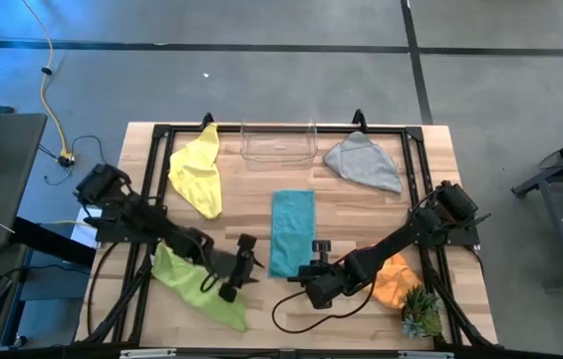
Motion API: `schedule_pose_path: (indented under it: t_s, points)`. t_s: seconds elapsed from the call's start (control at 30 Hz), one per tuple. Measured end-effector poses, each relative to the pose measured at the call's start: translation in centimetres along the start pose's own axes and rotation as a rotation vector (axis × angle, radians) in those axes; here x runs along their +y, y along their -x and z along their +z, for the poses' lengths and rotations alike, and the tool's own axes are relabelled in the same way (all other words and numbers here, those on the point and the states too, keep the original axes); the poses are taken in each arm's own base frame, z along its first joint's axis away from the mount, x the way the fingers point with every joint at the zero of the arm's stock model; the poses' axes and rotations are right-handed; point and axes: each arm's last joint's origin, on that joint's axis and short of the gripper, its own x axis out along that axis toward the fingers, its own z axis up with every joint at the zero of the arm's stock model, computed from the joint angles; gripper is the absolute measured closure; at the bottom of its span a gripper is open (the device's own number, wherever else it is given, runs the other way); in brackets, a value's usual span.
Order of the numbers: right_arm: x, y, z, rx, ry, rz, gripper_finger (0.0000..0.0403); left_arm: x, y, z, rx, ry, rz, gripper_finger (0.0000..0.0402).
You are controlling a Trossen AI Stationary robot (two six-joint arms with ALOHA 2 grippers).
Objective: Fold microfiber towels
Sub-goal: Fold the blue towel
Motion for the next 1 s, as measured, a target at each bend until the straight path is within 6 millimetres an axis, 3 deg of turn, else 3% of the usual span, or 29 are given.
schedule_pose_path:
  t_s: [0.3, 0.53, 0.67, 1.0]
  points:
    - [-0.1, -0.1, 0.2, -0.015, 0.009, 0.004, 0.0401, -0.8, -4.0, 0.9, 0.066, -0.094, 0.065, 0.0209]
    - [0.0, -0.1, 0.3, -0.026, 0.006, 0.008, 0.0401, -0.6, -5.0, 0.4, 0.137, -0.147, 0.065, 0.0224]
    - [0.0, -0.1, 0.4, -0.034, 0.011, 0.012, 0.0401, -0.3, -5.1, 0.3, 0.147, -0.137, 0.064, 0.026]
    - [0.1, -0.1, 0.5, -0.042, 0.005, 0.026, 0.0401, 0.3, -5.2, -0.1, 0.185, -0.171, 0.096, 0.0394]
